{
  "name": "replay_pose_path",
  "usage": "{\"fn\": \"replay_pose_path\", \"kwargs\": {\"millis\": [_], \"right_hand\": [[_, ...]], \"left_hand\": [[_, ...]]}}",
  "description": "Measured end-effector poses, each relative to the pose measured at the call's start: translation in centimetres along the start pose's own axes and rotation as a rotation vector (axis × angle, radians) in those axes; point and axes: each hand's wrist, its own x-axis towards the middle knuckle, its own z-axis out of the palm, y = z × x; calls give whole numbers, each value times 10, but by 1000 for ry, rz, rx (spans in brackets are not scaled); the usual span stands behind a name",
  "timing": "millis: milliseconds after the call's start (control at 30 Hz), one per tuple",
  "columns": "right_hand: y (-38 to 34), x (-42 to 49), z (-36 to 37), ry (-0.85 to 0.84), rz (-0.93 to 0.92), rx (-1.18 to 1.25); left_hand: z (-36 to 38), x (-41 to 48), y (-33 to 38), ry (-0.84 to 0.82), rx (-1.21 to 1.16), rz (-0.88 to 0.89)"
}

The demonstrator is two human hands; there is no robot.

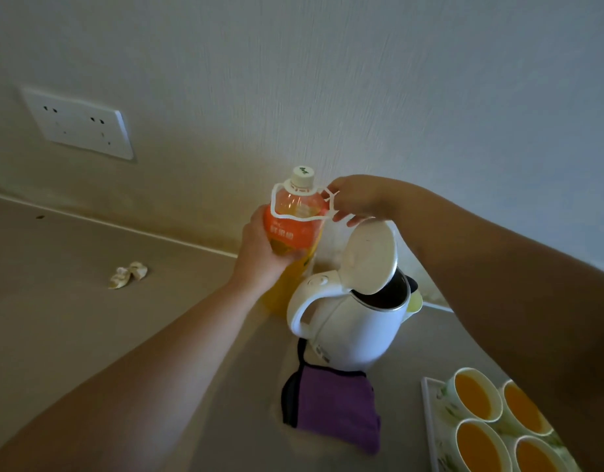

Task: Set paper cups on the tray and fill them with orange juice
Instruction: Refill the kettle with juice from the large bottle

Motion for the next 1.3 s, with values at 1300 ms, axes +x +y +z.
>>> {"fn": "replay_pose_path", "kwargs": {"millis": [1300], "right_hand": [[144, -78, 97, 295, 6, -253]], "left_hand": [[18, -78, 18, -285, 242, -108]]}}
